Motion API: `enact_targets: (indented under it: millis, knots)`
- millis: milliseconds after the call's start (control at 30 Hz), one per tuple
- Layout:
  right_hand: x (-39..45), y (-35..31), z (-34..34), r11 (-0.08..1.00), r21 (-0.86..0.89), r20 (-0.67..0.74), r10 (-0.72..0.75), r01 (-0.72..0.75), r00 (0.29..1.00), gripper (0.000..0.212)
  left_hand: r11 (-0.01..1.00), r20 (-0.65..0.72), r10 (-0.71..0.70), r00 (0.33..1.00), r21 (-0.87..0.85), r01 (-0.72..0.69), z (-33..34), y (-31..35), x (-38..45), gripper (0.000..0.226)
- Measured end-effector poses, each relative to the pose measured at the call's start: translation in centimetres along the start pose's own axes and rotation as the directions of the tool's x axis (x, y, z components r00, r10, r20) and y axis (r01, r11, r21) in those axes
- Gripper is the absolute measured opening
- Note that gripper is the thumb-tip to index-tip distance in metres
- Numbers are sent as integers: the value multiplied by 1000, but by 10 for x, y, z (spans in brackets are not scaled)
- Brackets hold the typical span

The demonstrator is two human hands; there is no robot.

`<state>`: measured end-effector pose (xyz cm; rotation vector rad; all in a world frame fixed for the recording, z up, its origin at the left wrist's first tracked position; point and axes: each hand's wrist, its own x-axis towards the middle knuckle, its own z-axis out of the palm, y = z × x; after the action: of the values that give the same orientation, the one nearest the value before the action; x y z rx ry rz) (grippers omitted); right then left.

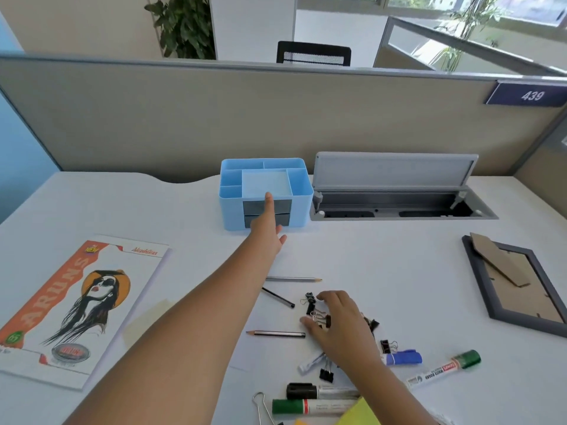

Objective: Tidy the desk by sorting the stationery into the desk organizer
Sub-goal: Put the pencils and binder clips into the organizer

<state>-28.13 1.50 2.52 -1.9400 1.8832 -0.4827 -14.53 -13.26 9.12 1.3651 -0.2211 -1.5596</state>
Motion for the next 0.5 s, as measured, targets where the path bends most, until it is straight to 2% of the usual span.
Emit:
enact_targets:
  millis: [333,500]
  knots:
    - [0,5,-5,989,130,-34,78,-73,996,48,985,-49,-56,997,-164,48,13,-1,7,61]
    - [1,8,-6,989,136,-38,70,-64,997,46,975,-166,-28,986,-222,-10,16,0,16,53]
